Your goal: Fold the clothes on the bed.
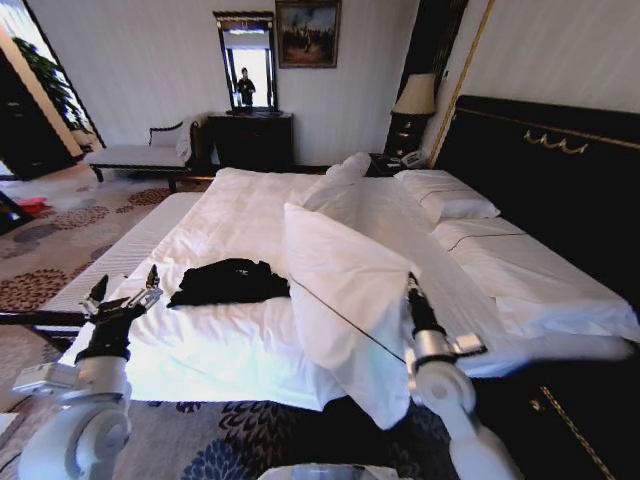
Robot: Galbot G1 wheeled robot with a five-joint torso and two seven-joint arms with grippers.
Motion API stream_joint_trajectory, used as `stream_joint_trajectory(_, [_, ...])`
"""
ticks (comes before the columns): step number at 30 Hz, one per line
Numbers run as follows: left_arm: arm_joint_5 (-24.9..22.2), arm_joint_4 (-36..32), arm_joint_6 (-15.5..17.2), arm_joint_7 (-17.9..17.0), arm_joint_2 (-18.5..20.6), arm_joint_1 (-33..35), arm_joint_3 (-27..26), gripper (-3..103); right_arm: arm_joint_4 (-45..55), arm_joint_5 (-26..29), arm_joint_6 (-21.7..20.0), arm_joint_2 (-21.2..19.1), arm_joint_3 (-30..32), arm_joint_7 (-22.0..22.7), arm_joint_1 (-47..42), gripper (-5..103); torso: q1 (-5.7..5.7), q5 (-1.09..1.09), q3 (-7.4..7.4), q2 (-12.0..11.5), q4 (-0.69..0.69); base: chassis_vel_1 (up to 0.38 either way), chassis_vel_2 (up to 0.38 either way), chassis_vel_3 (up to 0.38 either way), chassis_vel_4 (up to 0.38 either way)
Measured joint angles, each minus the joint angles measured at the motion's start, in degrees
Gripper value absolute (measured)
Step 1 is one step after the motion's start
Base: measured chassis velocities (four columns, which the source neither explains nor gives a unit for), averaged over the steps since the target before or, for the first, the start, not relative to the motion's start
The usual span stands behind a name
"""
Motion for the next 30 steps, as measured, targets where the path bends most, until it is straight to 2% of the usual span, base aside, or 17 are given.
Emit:
stream_joint_trajectory(1, [0.00, 0.00, 0.00, 0.00, 0.00, 0.00, 0.00, 100, 0.00, 0.00, 0.00, 0.00, 0.00, 0.00, 0.00, 2, 0.00, 0.00, 0.00, 0.00, 0.00, 0.000, 0.000, 0.000, 0.000])
stream_joint_trajectory(5, [0.74, 0.80, 0.00, 0.05, -0.59, -0.75, 1.98, 100, 0.24, 0.02, 2.72, 1.27, 6.95, 0.18, -4.97, 2, 0.00, 0.00, 0.00, 0.00, -0.04, 0.000, 0.000, 0.000, 0.000])
stream_joint_trajectory(12, [0.10, 0.27, 0.01, 0.07, -0.39, -0.57, 1.02, 100, 2.32, -0.77, 4.72, 3.68, 11.61, 1.98, -7.67, 2, 0.00, 0.00, 0.00, 0.00, 0.02, 0.000, 0.000, 0.000, 0.000])
stream_joint_trajectory(18, [-0.19, 0.12, -0.01, 0.07, -0.29, -0.60, 1.19, 100, 3.72, -1.56, 6.89, 5.70, 15.89, 3.22, -10.36, 2, 0.00, 0.01, 0.01, 0.00, -0.01, 0.000, 0.000, 0.000, 0.000])
stream_joint_trajectory(19, [-0.21, 0.12, -0.02, 0.08, -0.26, -0.61, 1.27, 100, 4.12, -1.69, 7.40, 6.20, 16.86, 3.44, -10.96, 2, 0.00, 0.01, 0.01, 0.00, -0.01, 0.000, 0.000, 0.000, 0.000])
stream_joint_trajectory(20, [-0.79, 0.30, -0.11, 0.09, 0.22, -0.94, 1.38, 100, 4.78, -2.97, 9.95, 9.34, 21.20, 3.31, -14.63, 2, 0.00, -0.01, 0.01, 0.00, -0.03, 0.000, 0.000, 0.000, 0.000])
stream_joint_trajectory(23, [-1.06, 0.52, -0.19, 0.09, 0.57, -1.14, 1.38, 100, 4.55, -3.87, 11.18, 10.80, 22.34, 3.55, -17.04, 2, 0.00, -0.01, 0.00, 0.00, -0.02, 0.000, 0.000, 0.000, 0.000])
stream_joint_trajectory(26, [-1.16, 0.59, -0.22, 0.09, 0.42, -1.32, 1.47, 100, 2.76, -6.64, 12.69, 12.33, 23.46, 6.93, -19.11, 2, 0.00, 0.01, 0.00, -0.01, -0.01, 0.000, 0.000, 0.000, 0.000])
stream_joint_trajectory(30, [-1.15, 0.57, -0.23, 0.08, 0.04, -1.37, 1.81, 100, 1.75, -7.66, 13.49, 13.48, 24.61, 10.18, -20.70, 2, 0.00, 0.01, 0.01, -0.01, 0.00, 0.000, 0.000, 0.000, 0.000])
